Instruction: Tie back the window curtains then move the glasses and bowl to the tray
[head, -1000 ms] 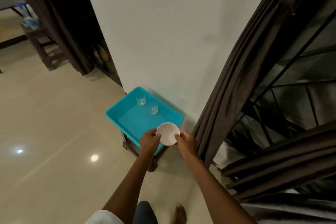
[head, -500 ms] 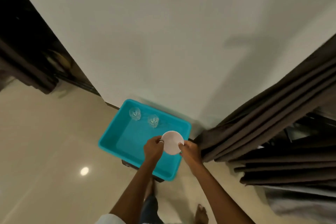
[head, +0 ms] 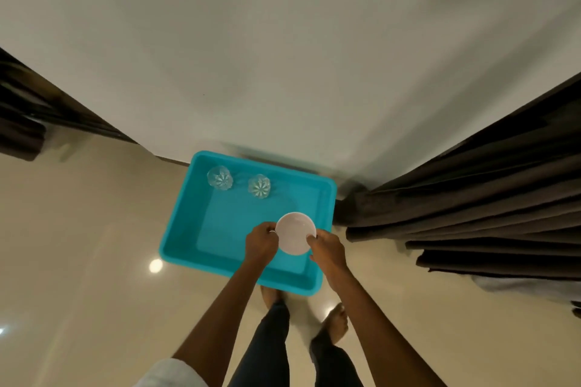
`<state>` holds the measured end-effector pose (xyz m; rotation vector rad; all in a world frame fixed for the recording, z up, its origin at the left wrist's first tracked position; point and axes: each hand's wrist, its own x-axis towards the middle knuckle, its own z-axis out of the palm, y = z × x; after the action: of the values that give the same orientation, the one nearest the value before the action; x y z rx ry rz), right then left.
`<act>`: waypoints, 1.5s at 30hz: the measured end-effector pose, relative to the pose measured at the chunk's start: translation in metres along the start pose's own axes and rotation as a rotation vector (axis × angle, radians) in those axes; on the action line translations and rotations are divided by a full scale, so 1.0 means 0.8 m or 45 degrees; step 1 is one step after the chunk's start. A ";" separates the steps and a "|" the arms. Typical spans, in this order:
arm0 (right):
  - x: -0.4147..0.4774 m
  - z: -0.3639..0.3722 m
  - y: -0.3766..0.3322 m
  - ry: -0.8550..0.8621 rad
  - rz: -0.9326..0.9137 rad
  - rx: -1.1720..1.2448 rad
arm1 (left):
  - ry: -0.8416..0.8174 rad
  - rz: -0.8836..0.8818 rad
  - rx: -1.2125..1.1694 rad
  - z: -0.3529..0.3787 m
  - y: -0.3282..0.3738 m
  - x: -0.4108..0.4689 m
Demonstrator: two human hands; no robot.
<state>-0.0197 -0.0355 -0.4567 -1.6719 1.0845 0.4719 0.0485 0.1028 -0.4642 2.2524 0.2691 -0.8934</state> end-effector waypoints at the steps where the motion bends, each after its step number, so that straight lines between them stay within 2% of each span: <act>1: 0.007 0.005 0.005 -0.008 0.024 -0.014 | -0.018 -0.004 0.018 0.003 -0.005 0.004; 12: 0.061 0.054 0.057 -0.083 0.174 -0.096 | -0.233 0.022 0.169 0.029 -0.064 0.059; 19: 0.111 0.063 0.059 -0.013 0.113 -0.037 | -0.365 -0.121 0.090 0.044 -0.066 0.125; 23: 0.148 0.061 0.037 0.034 0.116 -0.025 | -0.336 -0.162 -0.056 0.056 -0.051 0.161; 30: 0.194 0.058 0.010 0.085 0.103 0.066 | -0.287 -0.136 -0.127 0.060 -0.022 0.213; 38: 0.206 0.075 0.004 0.119 0.105 0.036 | -0.413 -0.099 0.042 0.063 -0.018 0.234; 45: 0.208 0.082 0.007 0.123 0.065 0.073 | -0.424 -0.149 -0.129 0.066 -0.028 0.229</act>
<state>0.0741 -0.0474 -0.6085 -1.6338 1.2033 0.3923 0.1477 0.0736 -0.6264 1.9725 0.2878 -1.2683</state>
